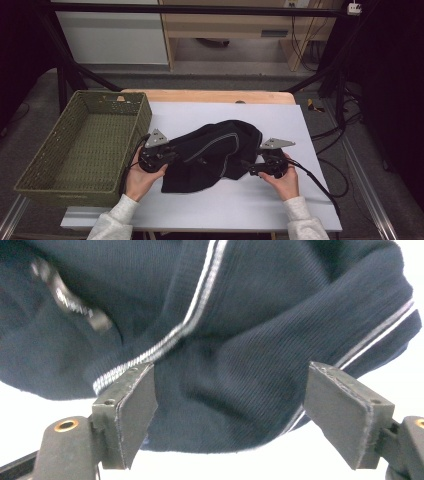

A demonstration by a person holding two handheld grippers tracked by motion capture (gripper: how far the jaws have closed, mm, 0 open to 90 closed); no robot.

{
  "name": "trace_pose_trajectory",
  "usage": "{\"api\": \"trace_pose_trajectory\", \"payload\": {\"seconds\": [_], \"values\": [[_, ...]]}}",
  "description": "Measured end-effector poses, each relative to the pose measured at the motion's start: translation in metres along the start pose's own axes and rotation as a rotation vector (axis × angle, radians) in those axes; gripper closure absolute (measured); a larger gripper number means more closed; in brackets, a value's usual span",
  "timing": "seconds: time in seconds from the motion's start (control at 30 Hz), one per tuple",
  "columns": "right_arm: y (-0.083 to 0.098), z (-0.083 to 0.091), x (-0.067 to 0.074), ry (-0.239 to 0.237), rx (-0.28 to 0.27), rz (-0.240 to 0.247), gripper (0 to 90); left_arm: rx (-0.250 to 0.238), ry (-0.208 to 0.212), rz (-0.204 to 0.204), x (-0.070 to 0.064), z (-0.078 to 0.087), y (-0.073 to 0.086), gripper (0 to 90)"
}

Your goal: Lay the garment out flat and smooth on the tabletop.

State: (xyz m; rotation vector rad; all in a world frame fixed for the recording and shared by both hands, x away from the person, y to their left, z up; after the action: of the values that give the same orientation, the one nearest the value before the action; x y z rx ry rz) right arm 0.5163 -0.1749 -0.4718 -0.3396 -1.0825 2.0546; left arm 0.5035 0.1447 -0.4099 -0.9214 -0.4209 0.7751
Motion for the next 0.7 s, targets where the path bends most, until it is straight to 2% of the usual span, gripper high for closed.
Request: {"api": "trace_pose_trajectory", "payload": {"seconds": [0.13, 0.2, 0.33, 0.37, 0.4, 0.47, 0.53, 0.63, 0.7], "values": [[0.008, -0.013, -0.001, 0.024, 0.067, 0.015, 20.6, -0.013, -0.006, 0.015, 0.001, -0.001, -0.006, 84.3], [0.010, -0.019, -0.005, 0.052, 0.087, 0.015, 19.4, -0.020, 0.004, 0.042, 0.003, -0.003, -0.009, 84.3], [0.013, -0.027, -0.014, 0.102, 0.129, 0.014, 24.8, -0.024, 0.002, 0.064, 0.007, -0.007, -0.014, 84.3], [0.014, -0.029, -0.016, 0.099, 0.135, 0.019, 26.5, -0.025, -0.002, 0.066, 0.007, -0.008, -0.016, 84.3], [0.014, -0.030, -0.016, 0.087, 0.130, 0.007, 29.9, -0.026, -0.008, 0.064, 0.007, -0.008, -0.018, 84.2], [0.012, -0.028, -0.016, 0.055, 0.115, -0.004, 46.5, -0.027, -0.017, 0.057, 0.008, -0.007, -0.023, 84.3], [0.012, -0.026, -0.016, 0.089, 0.106, 0.001, 62.0, -0.037, -0.021, 0.063, 0.009, -0.006, -0.030, 84.3], [0.011, -0.021, -0.014, 0.078, 0.102, 0.005, 76.4, -0.054, -0.028, 0.055, 0.010, -0.001, -0.047, 84.3], [0.009, -0.016, -0.011, 0.058, 0.086, 0.000, 80.3, -0.059, -0.034, 0.048, 0.010, 0.002, -0.057, 84.3]]}}
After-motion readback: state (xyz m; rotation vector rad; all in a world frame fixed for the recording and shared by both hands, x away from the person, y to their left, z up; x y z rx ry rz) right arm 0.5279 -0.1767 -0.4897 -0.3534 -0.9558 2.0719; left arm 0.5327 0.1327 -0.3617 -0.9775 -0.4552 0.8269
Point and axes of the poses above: each handheld gripper's, and its own axes: z roughly backward along the jaws, y roughly out of its underside, x roughly to its left, the point moved 4 cm from there along -z, roughly forward along the jaws, and after that the axes turned 3 degrees about -y, right-handed, at the moved point
